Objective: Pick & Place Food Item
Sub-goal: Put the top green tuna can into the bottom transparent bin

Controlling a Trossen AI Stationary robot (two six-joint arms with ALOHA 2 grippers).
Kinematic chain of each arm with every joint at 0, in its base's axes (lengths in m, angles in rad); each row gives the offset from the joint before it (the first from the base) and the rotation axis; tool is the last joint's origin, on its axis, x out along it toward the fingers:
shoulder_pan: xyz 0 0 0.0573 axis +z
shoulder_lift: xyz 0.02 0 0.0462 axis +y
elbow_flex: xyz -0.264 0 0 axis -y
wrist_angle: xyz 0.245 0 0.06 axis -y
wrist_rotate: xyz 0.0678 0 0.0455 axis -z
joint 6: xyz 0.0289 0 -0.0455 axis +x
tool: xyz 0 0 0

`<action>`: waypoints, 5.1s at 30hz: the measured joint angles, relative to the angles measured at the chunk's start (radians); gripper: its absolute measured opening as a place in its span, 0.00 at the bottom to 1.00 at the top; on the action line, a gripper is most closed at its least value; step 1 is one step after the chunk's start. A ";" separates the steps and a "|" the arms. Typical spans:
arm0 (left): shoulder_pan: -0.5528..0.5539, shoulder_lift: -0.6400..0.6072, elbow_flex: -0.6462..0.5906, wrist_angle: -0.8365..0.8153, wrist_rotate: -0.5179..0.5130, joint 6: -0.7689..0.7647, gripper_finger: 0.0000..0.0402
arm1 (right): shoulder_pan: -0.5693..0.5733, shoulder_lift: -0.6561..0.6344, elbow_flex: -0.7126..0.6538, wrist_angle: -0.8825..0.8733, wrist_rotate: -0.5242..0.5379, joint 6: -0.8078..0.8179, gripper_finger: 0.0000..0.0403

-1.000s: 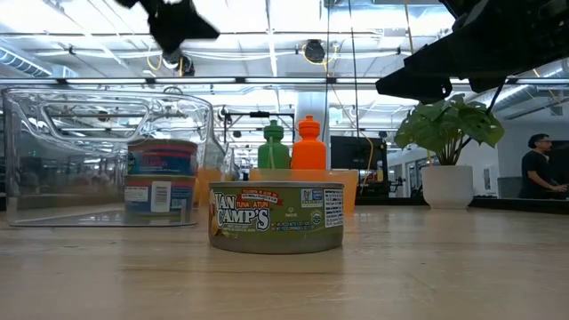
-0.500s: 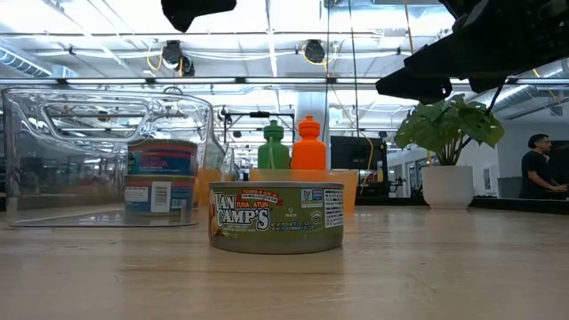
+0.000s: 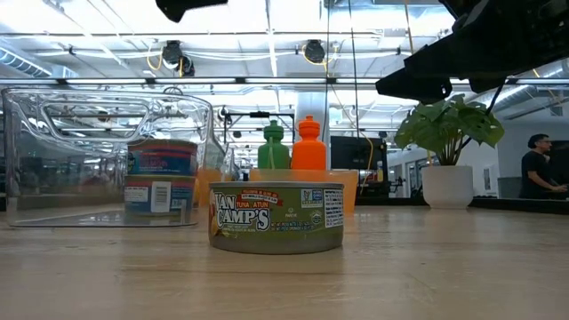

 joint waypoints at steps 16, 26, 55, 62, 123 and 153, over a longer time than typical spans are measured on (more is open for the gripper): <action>0.018 -0.225 -0.248 0.130 -0.121 -0.059 0.76 | 0.000 0.000 0.000 0.000 0.000 0.000 0.66; 0.020 -0.325 -0.370 0.246 -0.120 -0.058 0.76 | 0.000 0.000 0.000 0.000 0.000 0.000 0.66; -0.050 -0.383 -0.371 0.168 -0.185 -0.030 0.76 | 0.000 0.000 0.000 0.000 0.000 0.000 0.66; -0.050 -0.381 -0.371 0.167 -0.185 -0.036 0.76 | 0.000 0.000 0.000 0.000 0.000 0.000 0.66; 0.169 0.745 0.419 -0.155 0.377 -0.116 0.76 | 0.000 0.000 0.000 0.000 0.000 0.000 0.66; 0.270 0.733 0.410 -0.493 -0.082 -0.376 0.76 | 0.000 0.000 0.000 0.000 0.000 0.000 0.66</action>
